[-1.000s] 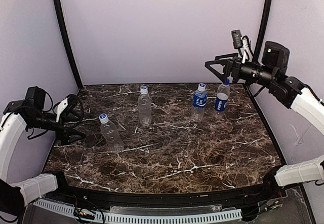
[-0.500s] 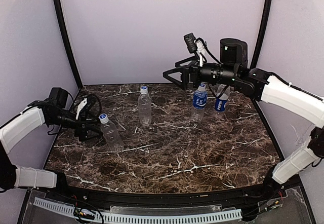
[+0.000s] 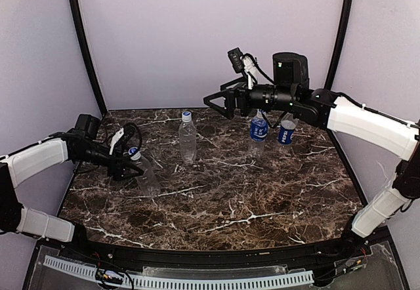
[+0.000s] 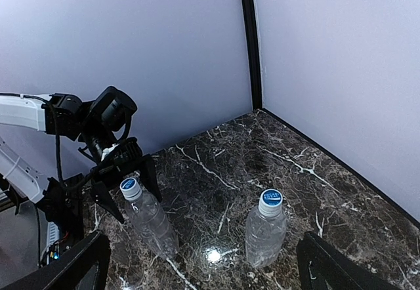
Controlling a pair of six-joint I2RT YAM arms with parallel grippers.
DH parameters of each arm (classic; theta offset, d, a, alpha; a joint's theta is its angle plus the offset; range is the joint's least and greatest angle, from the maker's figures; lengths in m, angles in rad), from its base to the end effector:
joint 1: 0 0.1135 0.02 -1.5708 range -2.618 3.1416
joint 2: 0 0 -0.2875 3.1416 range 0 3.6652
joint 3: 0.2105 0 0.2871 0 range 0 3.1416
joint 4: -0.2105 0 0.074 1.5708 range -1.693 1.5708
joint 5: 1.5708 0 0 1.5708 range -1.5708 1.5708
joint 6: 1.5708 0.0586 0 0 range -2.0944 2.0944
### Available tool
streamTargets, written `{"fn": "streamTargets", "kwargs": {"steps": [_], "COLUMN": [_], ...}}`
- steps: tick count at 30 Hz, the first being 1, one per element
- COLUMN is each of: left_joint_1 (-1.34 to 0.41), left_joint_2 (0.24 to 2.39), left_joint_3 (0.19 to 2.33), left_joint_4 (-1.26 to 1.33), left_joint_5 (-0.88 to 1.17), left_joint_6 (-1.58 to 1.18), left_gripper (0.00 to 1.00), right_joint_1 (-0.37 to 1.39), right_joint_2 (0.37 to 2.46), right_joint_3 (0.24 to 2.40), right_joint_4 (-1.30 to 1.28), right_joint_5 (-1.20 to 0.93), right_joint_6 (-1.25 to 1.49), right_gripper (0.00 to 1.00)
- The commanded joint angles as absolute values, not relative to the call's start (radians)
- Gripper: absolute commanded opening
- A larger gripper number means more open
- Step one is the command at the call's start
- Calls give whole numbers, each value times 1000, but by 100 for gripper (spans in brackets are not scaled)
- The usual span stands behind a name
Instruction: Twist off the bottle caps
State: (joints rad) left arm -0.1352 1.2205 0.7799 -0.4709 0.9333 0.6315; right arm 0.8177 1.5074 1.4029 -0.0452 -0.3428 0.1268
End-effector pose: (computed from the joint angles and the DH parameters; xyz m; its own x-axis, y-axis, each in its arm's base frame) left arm 0.2588 -0.0827 0.2320 -0.2968 0.3950 -0.8694 0.9208 0.3596 -0.1510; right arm 0.2695 0.3163 0.4115 -0.2168 -0.0571 -0.9745 -0.8942 0.4122 0.1748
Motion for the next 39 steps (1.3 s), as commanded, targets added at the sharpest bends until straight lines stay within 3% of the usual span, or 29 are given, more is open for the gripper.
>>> {"fn": "streamTargets", "kwargs": {"steps": [1, 12, 18, 25, 31, 39], "left_joint_1": [-158, -158, -159, -198, -431, -615], "left_joint_2": [1222, 1216, 1219, 1216, 1159, 1295], "left_joint_3": [777, 831, 958, 1352, 1376, 1467], "left_joint_4": [-450, -511, -655, -958, -542, -507], "left_joint_5": [963, 961, 942, 791, 511, 432], "left_joint_6": [613, 583, 551, 730, 642, 477], "left_gripper": [78, 47, 46, 48, 48, 45], "right_joint_1": [828, 830, 859, 898, 955, 1023], "right_joint_2": [1517, 1516, 1527, 1492, 1519, 1539], "right_joint_3": [1424, 1409, 1425, 1473, 1508, 1470], "right_joint_4": [-17, -17, -32, -52, -7, 151], "right_joint_5": [-326, -333, -369, -362, -247, -296], "right_joint_6": [114, 118, 117, 103, 97, -31], "right_gripper": [99, 99, 99, 98, 90, 81]}}
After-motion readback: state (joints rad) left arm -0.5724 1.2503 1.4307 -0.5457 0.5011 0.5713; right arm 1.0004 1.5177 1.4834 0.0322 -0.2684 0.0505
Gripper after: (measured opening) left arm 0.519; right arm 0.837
